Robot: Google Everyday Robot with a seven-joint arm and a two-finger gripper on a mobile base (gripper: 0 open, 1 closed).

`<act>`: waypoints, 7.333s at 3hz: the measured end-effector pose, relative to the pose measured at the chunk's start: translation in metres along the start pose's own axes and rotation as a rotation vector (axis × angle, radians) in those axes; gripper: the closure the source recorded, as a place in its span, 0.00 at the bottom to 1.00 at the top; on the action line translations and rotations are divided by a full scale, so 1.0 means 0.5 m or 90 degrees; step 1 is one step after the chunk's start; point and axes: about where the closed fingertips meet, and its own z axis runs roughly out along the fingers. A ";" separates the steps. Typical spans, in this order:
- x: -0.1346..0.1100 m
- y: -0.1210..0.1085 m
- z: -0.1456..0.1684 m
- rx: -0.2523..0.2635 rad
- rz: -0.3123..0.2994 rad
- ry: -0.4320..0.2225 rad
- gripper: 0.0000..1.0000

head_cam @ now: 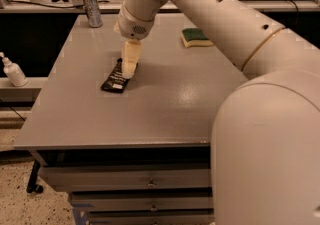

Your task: Move rxbar chocolate near sponge

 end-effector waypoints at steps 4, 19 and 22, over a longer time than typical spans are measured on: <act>0.037 0.028 0.052 -0.035 0.059 -0.004 0.64; 0.643 0.029 -0.306 0.227 0.307 0.274 0.37; 0.626 0.026 -0.324 0.238 0.299 0.225 0.00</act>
Offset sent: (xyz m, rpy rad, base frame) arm -0.0067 -0.0118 -0.0424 0.0045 0.1108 -0.0745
